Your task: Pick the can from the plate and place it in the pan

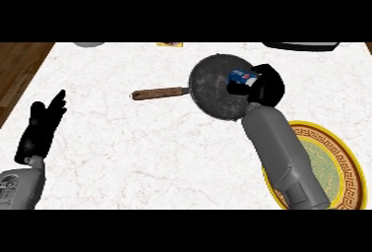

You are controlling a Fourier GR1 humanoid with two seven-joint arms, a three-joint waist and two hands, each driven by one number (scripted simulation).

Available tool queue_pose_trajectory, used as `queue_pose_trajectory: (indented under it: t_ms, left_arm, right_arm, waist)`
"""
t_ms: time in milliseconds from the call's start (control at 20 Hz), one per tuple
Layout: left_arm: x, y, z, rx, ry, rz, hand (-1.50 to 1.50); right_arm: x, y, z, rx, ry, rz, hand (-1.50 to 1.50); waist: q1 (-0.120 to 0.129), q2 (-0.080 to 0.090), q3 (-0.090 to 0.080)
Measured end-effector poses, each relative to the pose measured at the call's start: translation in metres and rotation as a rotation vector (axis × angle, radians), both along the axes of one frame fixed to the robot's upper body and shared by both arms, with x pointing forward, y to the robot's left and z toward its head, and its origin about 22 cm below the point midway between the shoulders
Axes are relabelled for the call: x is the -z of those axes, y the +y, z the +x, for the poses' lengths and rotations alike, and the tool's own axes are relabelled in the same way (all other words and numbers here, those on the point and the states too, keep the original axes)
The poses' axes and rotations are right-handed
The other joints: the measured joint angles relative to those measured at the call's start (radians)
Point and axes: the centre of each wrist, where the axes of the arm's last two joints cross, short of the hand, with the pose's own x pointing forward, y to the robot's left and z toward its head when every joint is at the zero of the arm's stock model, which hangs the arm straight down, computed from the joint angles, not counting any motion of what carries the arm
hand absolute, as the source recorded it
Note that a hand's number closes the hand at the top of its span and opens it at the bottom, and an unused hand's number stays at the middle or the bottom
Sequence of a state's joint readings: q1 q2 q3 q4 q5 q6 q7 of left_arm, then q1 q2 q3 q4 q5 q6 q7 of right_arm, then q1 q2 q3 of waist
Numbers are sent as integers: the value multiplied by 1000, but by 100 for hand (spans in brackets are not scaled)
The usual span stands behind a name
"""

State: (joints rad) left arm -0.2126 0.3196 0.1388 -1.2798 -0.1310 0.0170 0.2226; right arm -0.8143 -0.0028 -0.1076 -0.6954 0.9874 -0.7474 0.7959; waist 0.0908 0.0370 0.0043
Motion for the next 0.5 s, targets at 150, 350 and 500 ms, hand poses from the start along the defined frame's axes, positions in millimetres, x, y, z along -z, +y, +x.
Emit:
queue_pose_trajectory:
  t_ms: [150, 350, 500]
  left_arm:
    - [0, -5, 2, 15, -7, -1, 0]
    - [0, -11, 3, 17, -6, -3, 0]
    - [-4, -12, 7, 19, -16, -5, 0]
  right_arm:
    - [2, -1, 6, 10, -13, 65, -150]
    - [9, -3, 9, 4, -51, 101, -150]
    - [8, -3, 12, 6, -106, 115, -150]
  waist:
    - [12, 4, 1]
    - [19, 7, 1]
    - [25, 11, 2]
